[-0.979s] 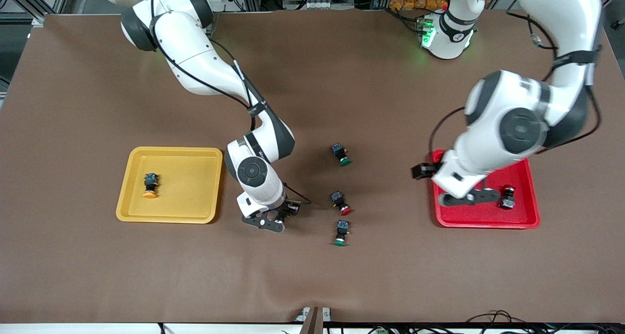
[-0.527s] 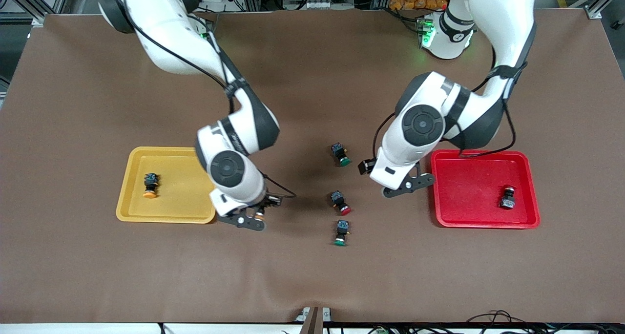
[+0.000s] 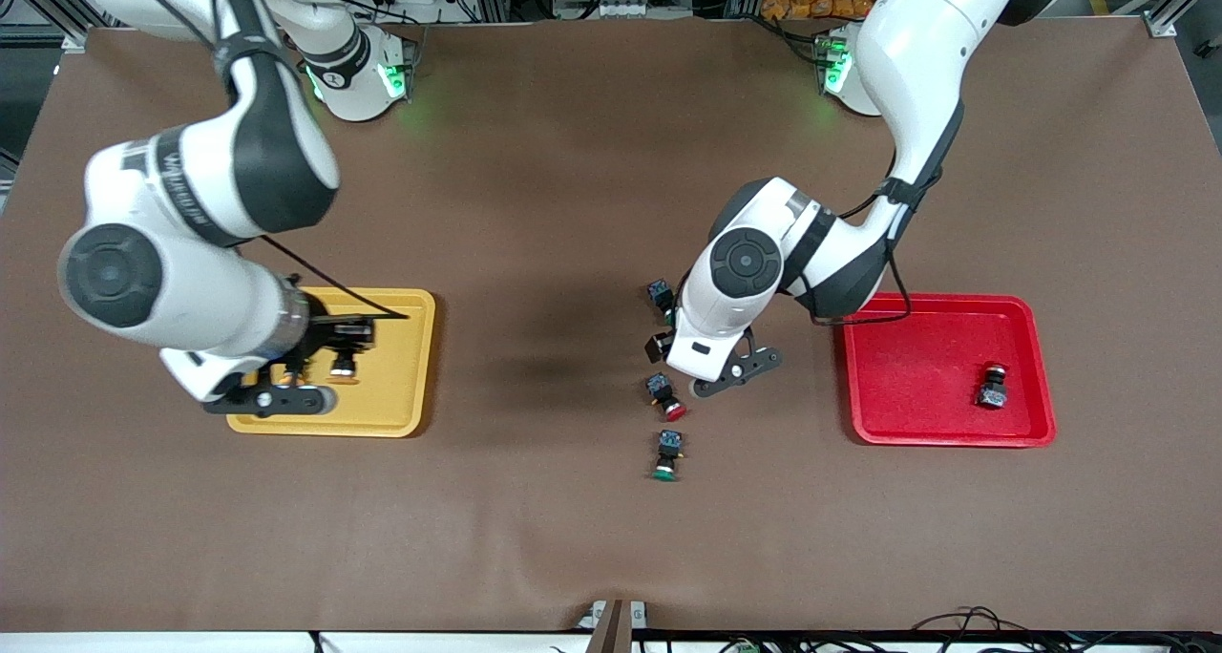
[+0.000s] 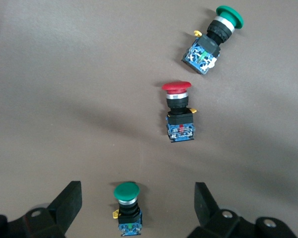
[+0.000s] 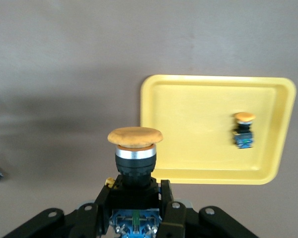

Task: Place red and yellow buttons in trays
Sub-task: 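Grasp the second yellow button with the right gripper while the left grasps red, then place the yellow button in the yellow tray while the left carries red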

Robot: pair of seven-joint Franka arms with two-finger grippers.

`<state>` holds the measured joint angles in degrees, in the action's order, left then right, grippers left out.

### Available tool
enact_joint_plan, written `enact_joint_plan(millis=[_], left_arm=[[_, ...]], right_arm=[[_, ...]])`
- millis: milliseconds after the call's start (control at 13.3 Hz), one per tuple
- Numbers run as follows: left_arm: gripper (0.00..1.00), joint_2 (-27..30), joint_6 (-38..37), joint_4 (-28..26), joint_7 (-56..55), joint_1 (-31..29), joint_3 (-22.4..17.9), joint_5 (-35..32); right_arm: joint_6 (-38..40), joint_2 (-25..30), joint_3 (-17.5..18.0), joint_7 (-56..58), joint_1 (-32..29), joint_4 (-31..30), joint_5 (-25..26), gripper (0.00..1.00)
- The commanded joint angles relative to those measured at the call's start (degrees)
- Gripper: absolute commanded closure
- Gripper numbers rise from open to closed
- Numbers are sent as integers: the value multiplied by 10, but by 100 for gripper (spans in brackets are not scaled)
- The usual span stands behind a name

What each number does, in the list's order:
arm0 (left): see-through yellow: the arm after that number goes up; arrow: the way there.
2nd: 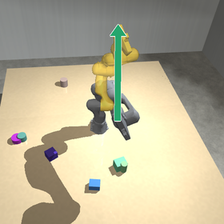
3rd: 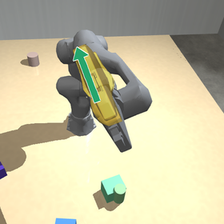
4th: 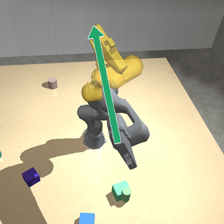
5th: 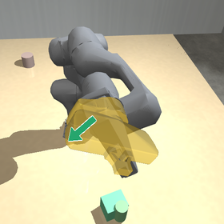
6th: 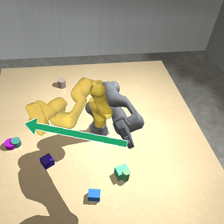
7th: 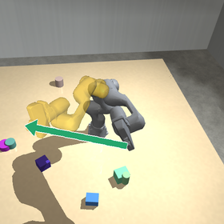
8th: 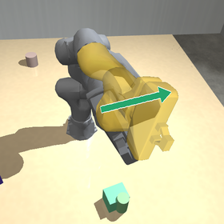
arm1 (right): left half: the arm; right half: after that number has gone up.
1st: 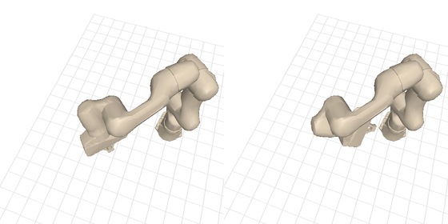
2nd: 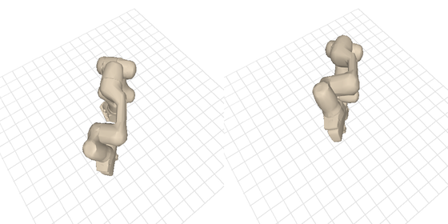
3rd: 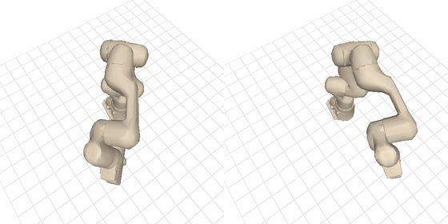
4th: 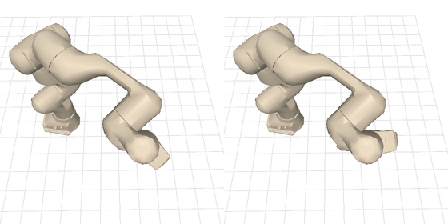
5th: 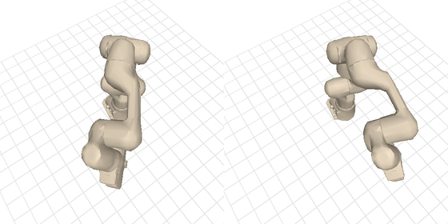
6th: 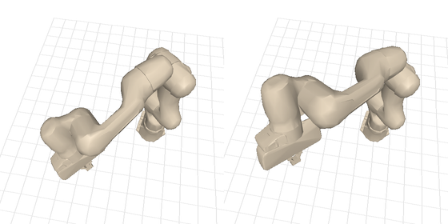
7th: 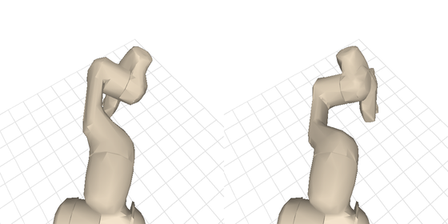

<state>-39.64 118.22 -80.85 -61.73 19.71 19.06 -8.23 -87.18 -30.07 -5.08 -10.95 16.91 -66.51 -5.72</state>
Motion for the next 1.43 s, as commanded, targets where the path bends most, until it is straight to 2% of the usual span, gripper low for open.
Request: enact_joint_plan(millis=[0, 377, 753, 1055, 1356], left_arm=[[0, -4, -3, 18, -8, 2, -7, -15], [0, -14, 12, 18, -6, 5, -15, -16], [0, -57, 74, 19, -9, 44, -46, -21], [0, -99, 150, 20, -21, 67, -72, -21], [0, -133, 211, 20, -22, 77, -88, -24]], right_arm=[[-32, 10, 10, 58, -38, -47, 9, 100], [-256, 11, 9, 61, -45, -230, 35, 100], [-347, -13, 9, 62, -57, -288, 54, 100], [-493, -32, 9, 62, -56, -390, 58, 100], [-508, -38, 10, 61, -50, -410, 57, 100]])
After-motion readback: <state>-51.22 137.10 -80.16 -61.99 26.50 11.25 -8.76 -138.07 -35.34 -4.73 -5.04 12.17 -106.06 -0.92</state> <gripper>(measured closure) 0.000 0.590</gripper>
